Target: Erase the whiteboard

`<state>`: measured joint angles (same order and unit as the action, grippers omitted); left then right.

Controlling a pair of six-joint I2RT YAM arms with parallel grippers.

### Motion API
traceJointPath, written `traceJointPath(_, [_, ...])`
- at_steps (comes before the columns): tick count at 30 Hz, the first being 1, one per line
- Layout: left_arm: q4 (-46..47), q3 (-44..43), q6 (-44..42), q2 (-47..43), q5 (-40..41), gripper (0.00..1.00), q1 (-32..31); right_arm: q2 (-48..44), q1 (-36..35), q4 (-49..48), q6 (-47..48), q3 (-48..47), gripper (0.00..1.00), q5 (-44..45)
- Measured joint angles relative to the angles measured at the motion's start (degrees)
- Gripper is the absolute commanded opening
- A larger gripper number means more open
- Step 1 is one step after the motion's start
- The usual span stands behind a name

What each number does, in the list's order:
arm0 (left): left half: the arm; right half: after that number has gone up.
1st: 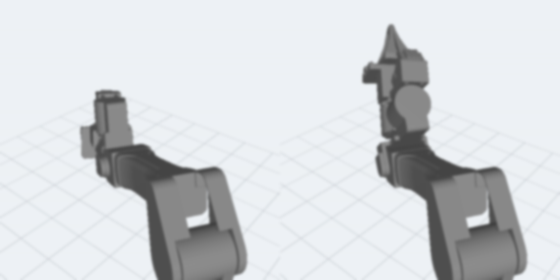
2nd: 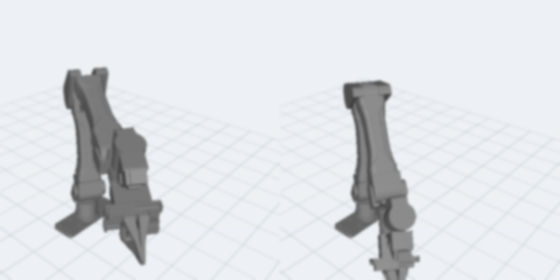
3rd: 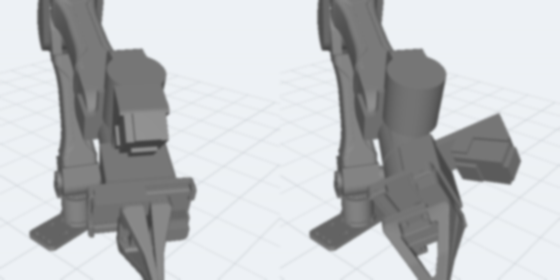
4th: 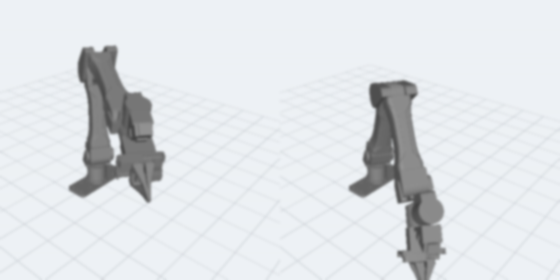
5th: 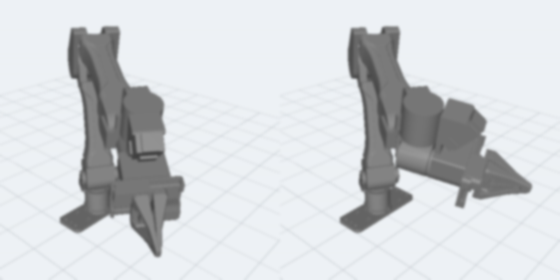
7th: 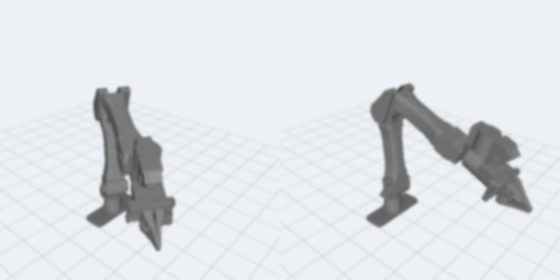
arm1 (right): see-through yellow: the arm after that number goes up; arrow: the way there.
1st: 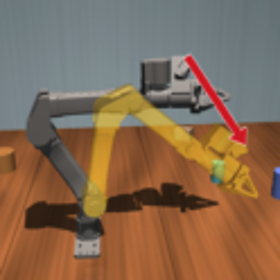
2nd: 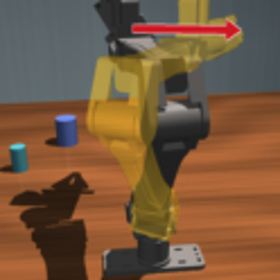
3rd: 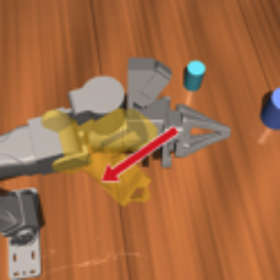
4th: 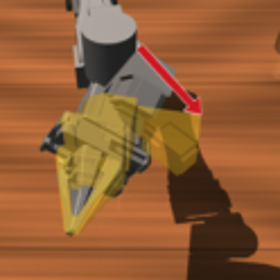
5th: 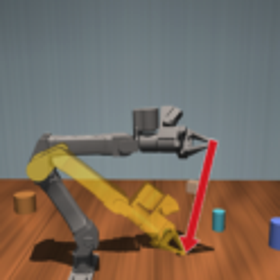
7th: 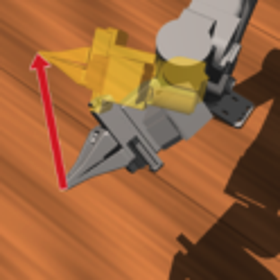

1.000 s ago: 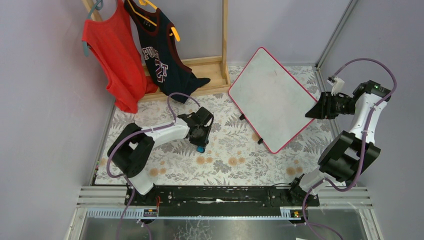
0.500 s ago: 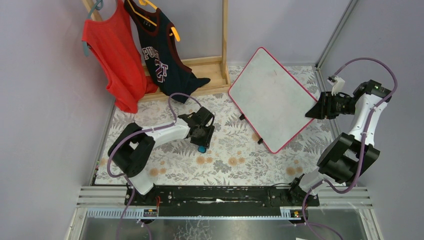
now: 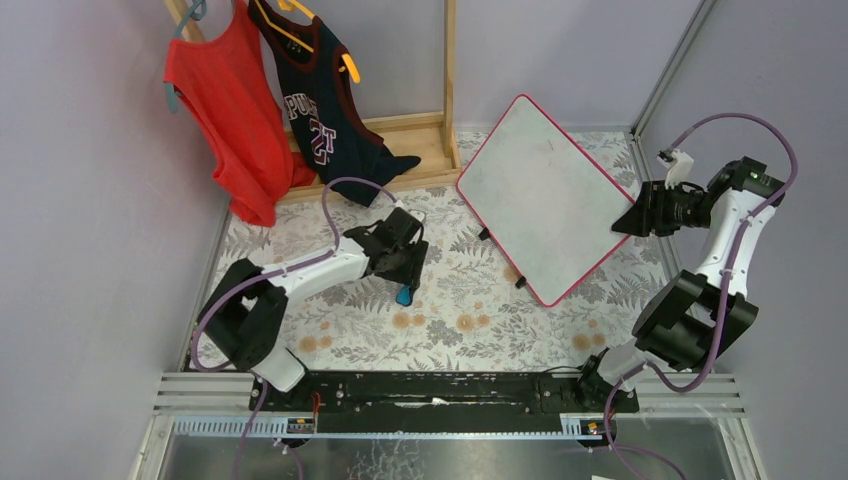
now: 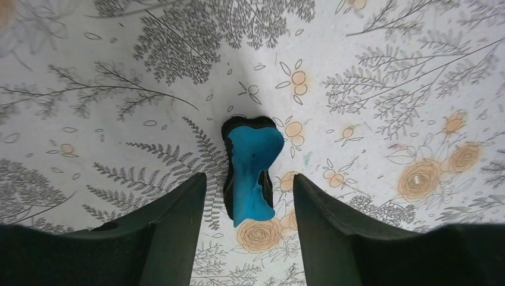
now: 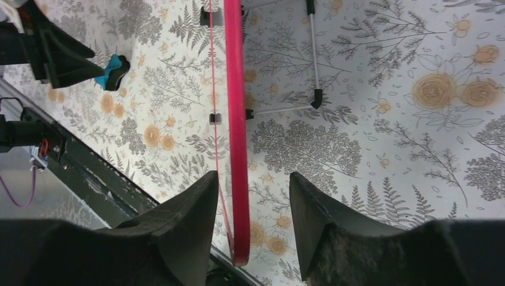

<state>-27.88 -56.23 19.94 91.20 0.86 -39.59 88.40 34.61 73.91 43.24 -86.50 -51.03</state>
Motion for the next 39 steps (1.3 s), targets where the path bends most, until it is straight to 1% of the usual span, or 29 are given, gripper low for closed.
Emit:
traceJointPath(7, [0.2,0.1,1.1,-7.2,3.5,0.56,-0.6,-0.3,0.0,-3.0,-3.6,-0.4,0.62,0.9])
traceJointPath(12, [0.8,0.7,1.6,-12.0,5.1,0.56,-1.0,-0.9,0.0,-5.6,-7.2,-2.2,0.71,1.0])
traceJointPath(15, [1.7,1.8,1.9,-14.3,5.6,0.56,-1.2,-1.9,0.0,-6.5,-9.2,-4.0,0.74,1.0])
traceJointPath(21, [3.7,4.5,2.5,-17.9,6.0,0.57,-1.3,-4.6,0.0,-9.2,-14.6,-9.4,0.77,1.1])
traceJointPath(25, [4.6,5.5,2.8,-19.2,7.0,0.57,-1.3,-7.8,0.0,-14.1,-20.5,-10.4,0.77,4.5])
traceJointPath(26, [4.9,5.9,2.9,-19.6,7.4,0.59,-1.3,-8.8,0.0,-15.8,-22.4,-10.3,0.78,6.5])
traceJointPath(27, [5.1,6.3,3.0,-20.1,7.9,0.72,-1.3,-9.8,-0.1,-17.7,-24.1,-10.2,0.78,8.6])
traceJointPath(28, [5.3,6.7,3.0,-20.5,8.7,0.92,-1.3,-10.9,-0.1,-19.7,-25.6,-9.7,0.78,10.6])
traceJointPath(29, [5.3,7.0,3.1,-20.9,9.6,0.95,-1.3,-12.1,-0.1,-21.9,-27.0,-8.9,0.78,12.9])
traceJointPath(32, [5.5,8.0,3.5,-22.0,13.3,0.95,-1.3,-16.2,0.0,-27.4,-30.1,-4.0,0.78,18.9])
traceJointPath(35, [5.8,8.5,3.5,-23.1,17.0,0.96,-1.3,-20.3,-0.1,-32.2,-32.1,3.2,0.80,24.9])
traceJointPath(37, [6.3,8.6,3.6,-23.9,19.1,1.00,-1.3,-22.8,-0.1,-35.2,-32.9,8.5,0.82,28.6])
traceJointPath(39, [7.1,8.6,3.7,-24.5,20.7,1.00,-1.2,-25.3,-0.1,-37.5,-33.2,13.5,0.83,31.7])
